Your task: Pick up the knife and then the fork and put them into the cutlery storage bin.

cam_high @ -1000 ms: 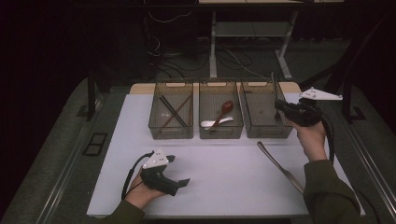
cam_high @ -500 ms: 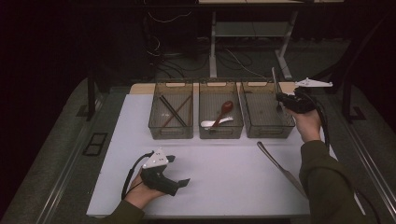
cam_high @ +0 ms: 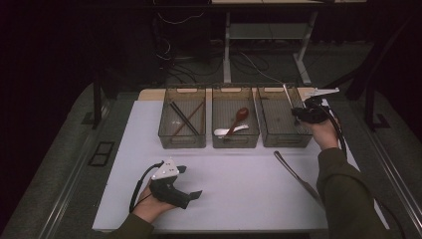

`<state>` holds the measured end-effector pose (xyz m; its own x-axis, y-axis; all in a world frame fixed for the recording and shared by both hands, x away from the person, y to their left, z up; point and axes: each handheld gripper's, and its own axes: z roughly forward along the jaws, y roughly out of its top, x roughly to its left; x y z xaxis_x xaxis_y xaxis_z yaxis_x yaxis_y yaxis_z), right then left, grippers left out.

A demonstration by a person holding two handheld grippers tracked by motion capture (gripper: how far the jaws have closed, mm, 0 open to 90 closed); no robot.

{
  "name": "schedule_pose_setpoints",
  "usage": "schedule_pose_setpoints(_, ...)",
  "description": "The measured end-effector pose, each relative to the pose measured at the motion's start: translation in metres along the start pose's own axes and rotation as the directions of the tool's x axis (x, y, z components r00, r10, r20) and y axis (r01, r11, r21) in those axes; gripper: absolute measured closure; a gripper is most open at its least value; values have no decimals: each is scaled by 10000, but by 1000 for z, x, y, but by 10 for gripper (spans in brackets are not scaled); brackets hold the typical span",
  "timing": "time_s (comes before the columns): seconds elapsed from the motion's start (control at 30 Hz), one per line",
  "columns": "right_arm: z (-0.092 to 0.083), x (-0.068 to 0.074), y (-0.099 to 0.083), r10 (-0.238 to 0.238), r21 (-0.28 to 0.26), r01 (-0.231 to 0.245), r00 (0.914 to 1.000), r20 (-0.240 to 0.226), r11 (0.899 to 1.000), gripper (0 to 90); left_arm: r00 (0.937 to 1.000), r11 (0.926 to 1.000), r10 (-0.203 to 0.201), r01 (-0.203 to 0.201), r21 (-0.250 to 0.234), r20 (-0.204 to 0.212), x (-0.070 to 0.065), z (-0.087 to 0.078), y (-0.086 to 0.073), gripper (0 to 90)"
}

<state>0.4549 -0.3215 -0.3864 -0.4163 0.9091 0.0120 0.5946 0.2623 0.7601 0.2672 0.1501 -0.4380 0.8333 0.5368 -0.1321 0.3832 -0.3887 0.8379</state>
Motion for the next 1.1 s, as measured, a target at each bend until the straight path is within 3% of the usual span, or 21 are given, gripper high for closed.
schedule_pose_setpoints(0.07,0,0,0,79,18,-79,9999,-76,10000,813,10000,10000,13,-13,-5,-3,0,0,0,0)
schedule_pose_setpoints(0.13,-2,-1,0,294,-256,-304,9989,-372,9992,712,10000,10000,11,-11,-17,-10,0,0,0,0)
schedule_pose_setpoints(0.43,-26,2,2,436,-823,-532,9924,-1150,9952,508,10000,10000,48,-48,2,-6,0,-1,0,0)
schedule_pose_setpoints(0.53,-37,5,0,315,-942,-450,9896,-1406,9945,476,10000,10000,44,-44,-5,-6,0,-1,0,0)
schedule_pose_setpoints(0.87,-66,24,-23,-133,-953,-22,9867,-1621,9954,436,10000,10000,83,-83,-27,17,1,-2,0,0)
schedule_pose_setpoints(1.1,-78,39,-41,-420,-442,344,9817,-1856,9984,423,10000,9999,7,-7,-135,-27,5,-4,-1,0)
